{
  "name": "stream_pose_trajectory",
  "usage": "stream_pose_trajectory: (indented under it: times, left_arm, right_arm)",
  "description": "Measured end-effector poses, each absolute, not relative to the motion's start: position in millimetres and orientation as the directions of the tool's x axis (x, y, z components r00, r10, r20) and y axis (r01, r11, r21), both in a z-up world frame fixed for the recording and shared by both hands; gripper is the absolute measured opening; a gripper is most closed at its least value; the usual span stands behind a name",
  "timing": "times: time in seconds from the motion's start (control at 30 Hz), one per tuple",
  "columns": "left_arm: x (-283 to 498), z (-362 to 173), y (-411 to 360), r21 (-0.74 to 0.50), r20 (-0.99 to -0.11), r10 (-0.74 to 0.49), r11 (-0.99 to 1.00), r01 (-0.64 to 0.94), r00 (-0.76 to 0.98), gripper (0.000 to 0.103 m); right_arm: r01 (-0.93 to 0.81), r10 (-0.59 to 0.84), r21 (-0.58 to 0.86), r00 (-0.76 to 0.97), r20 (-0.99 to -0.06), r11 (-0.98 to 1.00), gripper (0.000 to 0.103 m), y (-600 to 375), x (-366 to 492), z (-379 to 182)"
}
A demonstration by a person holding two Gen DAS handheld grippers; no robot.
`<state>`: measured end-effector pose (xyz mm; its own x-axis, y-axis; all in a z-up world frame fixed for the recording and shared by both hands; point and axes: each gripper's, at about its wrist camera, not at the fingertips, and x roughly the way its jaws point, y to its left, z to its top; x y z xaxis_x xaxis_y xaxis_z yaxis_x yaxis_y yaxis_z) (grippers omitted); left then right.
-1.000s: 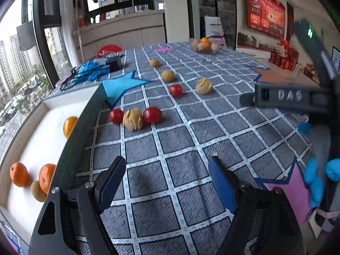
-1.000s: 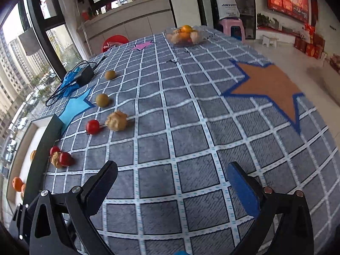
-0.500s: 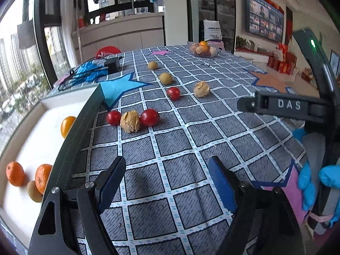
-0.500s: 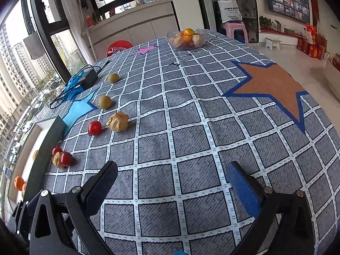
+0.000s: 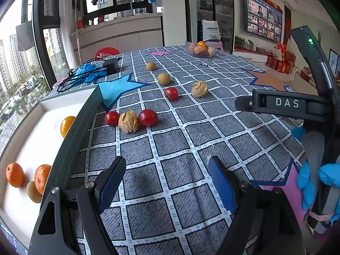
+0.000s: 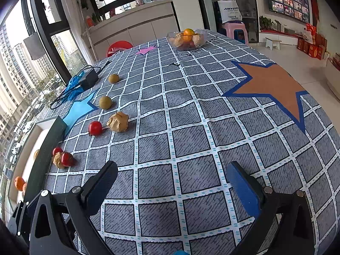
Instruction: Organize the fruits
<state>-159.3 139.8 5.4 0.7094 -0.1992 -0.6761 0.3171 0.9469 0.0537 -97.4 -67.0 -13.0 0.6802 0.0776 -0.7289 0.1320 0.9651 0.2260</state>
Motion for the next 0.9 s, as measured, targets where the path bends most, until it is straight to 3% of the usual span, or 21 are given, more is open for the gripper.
stream_pose_trajectory:
  times: [0.9]
  left_arm:
    - [-160.5,6.1,138.3,0.052,-0.673,-0.206,0.945,0.323,0.711,0.083]
  right_arm:
    - [0.133,0.075,0.222,0.679,-0.731,0.966,0.103,-66.3,-96.4,-12.9]
